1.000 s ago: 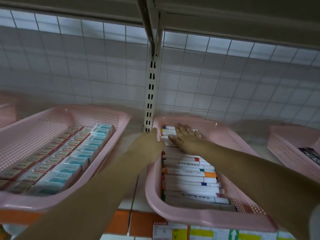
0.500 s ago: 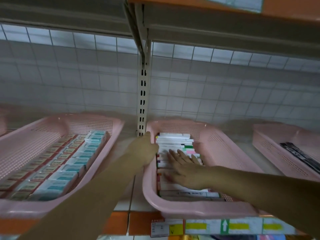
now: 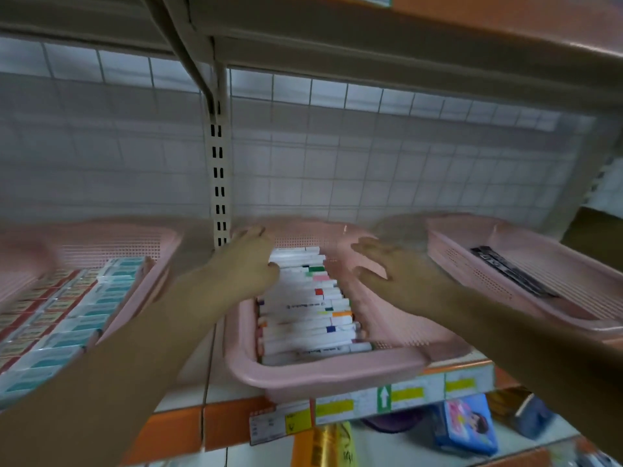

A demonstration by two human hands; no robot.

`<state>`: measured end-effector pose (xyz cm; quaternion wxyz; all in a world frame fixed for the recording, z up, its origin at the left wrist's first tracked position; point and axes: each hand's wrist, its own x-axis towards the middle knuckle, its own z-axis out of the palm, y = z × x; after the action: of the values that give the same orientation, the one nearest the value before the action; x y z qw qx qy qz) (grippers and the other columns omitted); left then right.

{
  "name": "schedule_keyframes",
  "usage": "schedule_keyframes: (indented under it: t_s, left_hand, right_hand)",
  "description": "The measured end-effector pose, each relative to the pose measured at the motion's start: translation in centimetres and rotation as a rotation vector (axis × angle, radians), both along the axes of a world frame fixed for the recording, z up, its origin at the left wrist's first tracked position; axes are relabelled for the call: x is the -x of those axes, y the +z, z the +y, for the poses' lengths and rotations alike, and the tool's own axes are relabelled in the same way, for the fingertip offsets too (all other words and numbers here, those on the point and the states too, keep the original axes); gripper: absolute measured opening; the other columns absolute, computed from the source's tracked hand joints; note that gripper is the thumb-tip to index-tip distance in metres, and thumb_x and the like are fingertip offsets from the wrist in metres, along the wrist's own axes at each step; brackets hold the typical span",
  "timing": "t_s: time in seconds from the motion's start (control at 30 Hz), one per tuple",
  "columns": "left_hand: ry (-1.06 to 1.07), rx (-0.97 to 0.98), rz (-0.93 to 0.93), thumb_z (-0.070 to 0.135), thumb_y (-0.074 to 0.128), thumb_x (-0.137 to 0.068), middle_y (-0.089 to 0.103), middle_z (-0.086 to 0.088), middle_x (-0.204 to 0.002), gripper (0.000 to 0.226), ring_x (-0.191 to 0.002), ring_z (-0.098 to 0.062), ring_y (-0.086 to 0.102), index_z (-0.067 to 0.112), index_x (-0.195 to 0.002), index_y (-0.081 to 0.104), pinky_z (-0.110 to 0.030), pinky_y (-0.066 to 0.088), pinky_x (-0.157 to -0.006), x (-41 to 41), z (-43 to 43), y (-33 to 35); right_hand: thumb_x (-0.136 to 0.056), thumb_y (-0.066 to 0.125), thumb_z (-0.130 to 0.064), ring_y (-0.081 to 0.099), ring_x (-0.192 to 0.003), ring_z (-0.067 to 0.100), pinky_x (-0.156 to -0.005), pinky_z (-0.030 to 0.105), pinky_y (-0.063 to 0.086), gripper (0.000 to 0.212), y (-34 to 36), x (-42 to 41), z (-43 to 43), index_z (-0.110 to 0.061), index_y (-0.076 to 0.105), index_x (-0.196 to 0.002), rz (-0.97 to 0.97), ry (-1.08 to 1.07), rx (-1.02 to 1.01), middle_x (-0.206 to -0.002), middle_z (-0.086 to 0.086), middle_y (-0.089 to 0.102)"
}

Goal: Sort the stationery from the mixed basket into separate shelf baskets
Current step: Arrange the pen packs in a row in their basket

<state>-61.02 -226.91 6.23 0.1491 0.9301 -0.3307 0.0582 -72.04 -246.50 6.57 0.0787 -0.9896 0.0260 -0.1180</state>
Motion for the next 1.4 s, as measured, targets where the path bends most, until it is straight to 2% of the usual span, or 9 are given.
schedule_keyframes:
  t_s: [0.17,0.3,0.47,0.67,0.8,0.93,1.07,1.23,1.4]
  left_hand:
    - [-0.226,0.04,-0.117,0.019,0.042,-0.094,0.021,-0.001,-0.153,0.064,-0.138,-0.018,0.025,0.018,-0.149,0.01,-0.03,0.027,-0.109,4.5,-4.8,2.7]
    - [-0.356,0.13,-0.227,0.016,0.041,-0.093,0.028,0.002,-0.15,0.061,-0.134,-0.016,0.029,0.02,-0.148,0.016,-0.025,0.027,-0.105,8.2,-9.1,3.7]
    - [-0.45,0.231,-0.238,0.017,0.04,-0.093,0.026,0.008,-0.151,0.058,-0.135,-0.009,0.025,0.024,-0.147,0.019,-0.016,0.02,-0.102,12.6,-15.0,4.0]
    - [-0.409,0.239,-0.137,0.017,0.038,-0.096,0.022,0.007,-0.153,0.054,-0.138,-0.009,0.021,0.021,-0.147,0.019,-0.013,0.014,-0.102,17.6,-23.2,2.9]
    - [-0.345,0.231,-0.108,0.016,0.04,-0.095,0.025,0.006,-0.152,0.054,-0.138,-0.01,0.025,0.021,-0.146,0.023,-0.014,0.018,-0.102,19.8,-27.7,1.5]
    - [-0.222,0.195,-0.073,0.015,0.041,-0.094,0.029,0.004,-0.151,0.056,-0.135,-0.015,0.031,0.022,-0.147,0.023,-0.019,0.026,-0.1,19.9,-30.2,0.1]
    - [-0.133,0.145,-0.05,0.015,0.04,-0.095,0.029,0.001,-0.151,0.053,-0.135,-0.017,0.033,0.02,-0.146,0.025,-0.025,0.029,-0.103,18.2,-31.7,0.0]
    - [-0.153,0.136,-0.036,0.014,0.042,-0.096,0.034,-0.004,-0.149,0.05,-0.134,-0.018,0.034,0.016,-0.144,0.03,-0.026,0.027,-0.106,15.6,-33.8,-0.1]
    - [-0.223,0.018,0.018,0.007,0.046,-0.092,0.041,-0.001,-0.145,0.052,-0.129,-0.015,0.041,0.019,-0.141,0.037,-0.023,0.03,-0.104,13.1,-35.2,-1.4]
  right_hand:
    - [-0.095,0.045,-0.029,0.038,-0.133,0.015,-0.105,0.021,0.026,0.047,-0.3,3.2,-3.3,-0.023,0.04,-0.141,-0.124,-0.12,0.027,-0.148,-0.004,0.038]
    - [-0.087,0.051,-0.019,0.06,-0.109,0.026,-0.091,0.029,0.042,0.032,0.2,6.4,-6.8,-0.011,0.065,-0.115,-0.315,-0.16,-0.007,-0.12,0.008,0.064]
    - [-0.084,0.052,-0.016,0.064,-0.099,0.027,-0.08,0.022,0.041,0.03,0.9,11.2,-12.7,-0.007,0.069,-0.107,-0.414,-0.208,-0.066,-0.109,0.007,0.068]
    - [-0.091,0.05,-0.012,0.057,-0.11,0.021,-0.09,0.027,0.041,0.029,1.0,16.9,-21.1,-0.012,0.064,-0.117,-0.303,-0.286,-0.093,-0.124,0.002,0.062]
    - [-0.091,0.051,-0.014,0.06,-0.106,0.017,-0.089,0.029,0.045,0.033,0.6,19.7,-26.9,-0.018,0.061,-0.122,-0.295,-0.337,-0.199,-0.128,-0.004,0.059]
    - [-0.088,0.052,-0.01,0.05,-0.119,0.02,-0.095,0.027,0.038,0.033,-0.5,19.8,-32.0,-0.013,0.062,-0.12,-0.279,-0.36,-0.198,-0.128,0.002,0.058]
    - [-0.088,0.052,-0.019,0.037,-0.13,0.025,-0.104,0.036,0.037,0.051,-0.8,17.7,-35.8,-0.015,0.042,-0.138,-0.099,-0.444,-0.136,-0.142,0.003,0.041]
    - [-0.087,0.054,-0.018,0.049,-0.116,0.027,-0.08,0.028,0.042,0.059,-1.2,14.3,-37.8,-0.011,0.03,-0.141,0.097,-0.509,-0.238,-0.136,0.011,0.045]
    - [-0.084,0.053,-0.014,0.059,-0.101,0.028,-0.064,0.03,0.047,0.062,-1.0,10.4,-39.6,-0.009,0.029,-0.142,0.114,-0.496,-0.199,-0.125,0.014,0.051]
